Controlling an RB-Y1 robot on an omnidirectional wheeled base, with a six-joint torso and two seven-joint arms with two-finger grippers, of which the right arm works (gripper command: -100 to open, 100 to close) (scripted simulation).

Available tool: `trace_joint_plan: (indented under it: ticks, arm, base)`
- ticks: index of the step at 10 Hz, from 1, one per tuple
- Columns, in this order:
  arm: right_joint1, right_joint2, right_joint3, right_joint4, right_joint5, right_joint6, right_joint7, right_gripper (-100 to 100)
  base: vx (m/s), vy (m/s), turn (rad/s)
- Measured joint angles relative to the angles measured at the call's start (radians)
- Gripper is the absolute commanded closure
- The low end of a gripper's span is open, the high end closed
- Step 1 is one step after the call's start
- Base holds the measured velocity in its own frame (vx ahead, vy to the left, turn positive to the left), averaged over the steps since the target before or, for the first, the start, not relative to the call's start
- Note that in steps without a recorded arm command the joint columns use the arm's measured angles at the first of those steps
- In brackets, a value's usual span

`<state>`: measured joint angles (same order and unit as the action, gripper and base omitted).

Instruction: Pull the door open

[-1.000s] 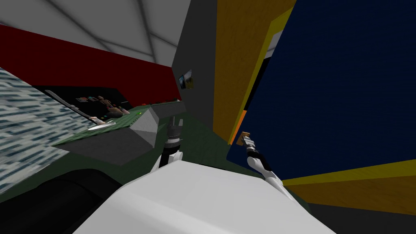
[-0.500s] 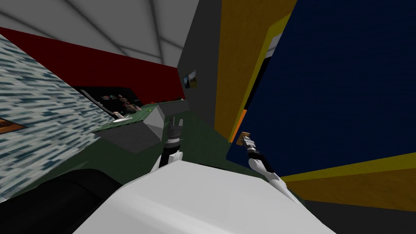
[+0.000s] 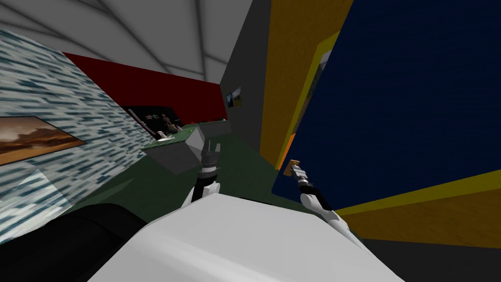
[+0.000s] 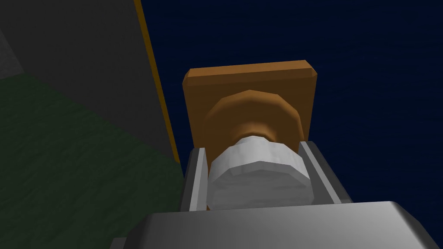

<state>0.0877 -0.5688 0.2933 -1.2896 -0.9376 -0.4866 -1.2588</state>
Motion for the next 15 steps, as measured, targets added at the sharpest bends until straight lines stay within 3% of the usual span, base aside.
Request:
trace_joint_plan:
  ticks: [10, 12, 15]
  arm:
    - [0.045, -0.112, 0.093, -0.049, 0.012, -0.068, -0.095, 100]
    - [0.051, -0.119, 0.102, -0.049, 0.012, -0.071, -0.101, 100]
    - [0.057, -0.151, 0.128, -0.060, 0.011, -0.097, -0.122, 100]
  base:
    - [-0.190, -0.060, 0.103]
    - [-0.163, -0.068, 0.121]
    - [-0.212, -0.089, 0.134]
